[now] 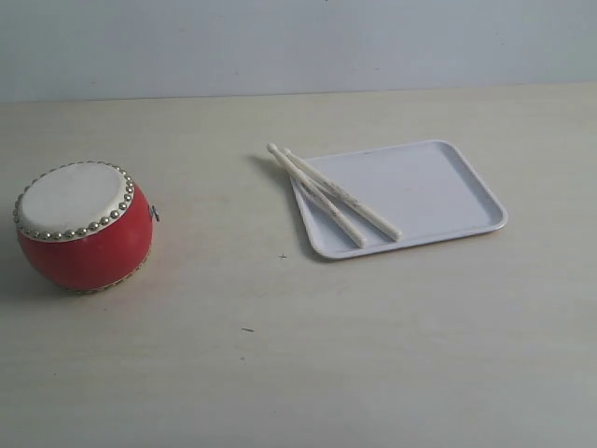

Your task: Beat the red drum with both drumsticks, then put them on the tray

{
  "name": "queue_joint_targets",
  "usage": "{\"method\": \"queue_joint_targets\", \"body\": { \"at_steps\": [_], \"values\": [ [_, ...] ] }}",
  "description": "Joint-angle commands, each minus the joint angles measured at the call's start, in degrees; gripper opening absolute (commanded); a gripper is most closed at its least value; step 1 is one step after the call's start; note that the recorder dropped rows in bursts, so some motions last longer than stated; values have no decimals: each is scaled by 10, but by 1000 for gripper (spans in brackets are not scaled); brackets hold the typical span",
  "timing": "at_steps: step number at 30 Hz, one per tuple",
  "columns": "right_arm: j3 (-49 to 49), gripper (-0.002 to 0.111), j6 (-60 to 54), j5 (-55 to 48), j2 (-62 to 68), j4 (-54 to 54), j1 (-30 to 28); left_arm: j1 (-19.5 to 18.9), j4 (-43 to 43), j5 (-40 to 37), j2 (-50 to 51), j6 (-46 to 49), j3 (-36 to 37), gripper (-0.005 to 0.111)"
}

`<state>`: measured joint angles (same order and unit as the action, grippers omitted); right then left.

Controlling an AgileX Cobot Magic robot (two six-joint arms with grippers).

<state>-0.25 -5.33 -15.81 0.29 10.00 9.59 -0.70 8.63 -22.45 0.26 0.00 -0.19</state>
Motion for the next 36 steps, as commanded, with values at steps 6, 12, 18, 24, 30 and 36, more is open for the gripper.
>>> {"method": "queue_joint_targets", "body": {
  "at_steps": [6,12,18,24,30,36],
  "values": [
    [3,0,69,1,-3,-35,-3,1,-1,7,-3,0,2,0],
    [3,0,69,0,-3,-35,-3,1,-1,7,-3,0,2,0],
    [3,0,69,0,-3,-35,-3,1,-1,7,-3,0,2,0],
    [3,0,69,0,-3,-35,-3,1,-1,7,-3,0,2,0],
    [3,0,70,1,-3,-28,-3,1,-1,7,-3,0,2,0],
    [3,0,70,7,-3,-28,-3,1,-1,7,-3,0,2,0]
  ]
}}
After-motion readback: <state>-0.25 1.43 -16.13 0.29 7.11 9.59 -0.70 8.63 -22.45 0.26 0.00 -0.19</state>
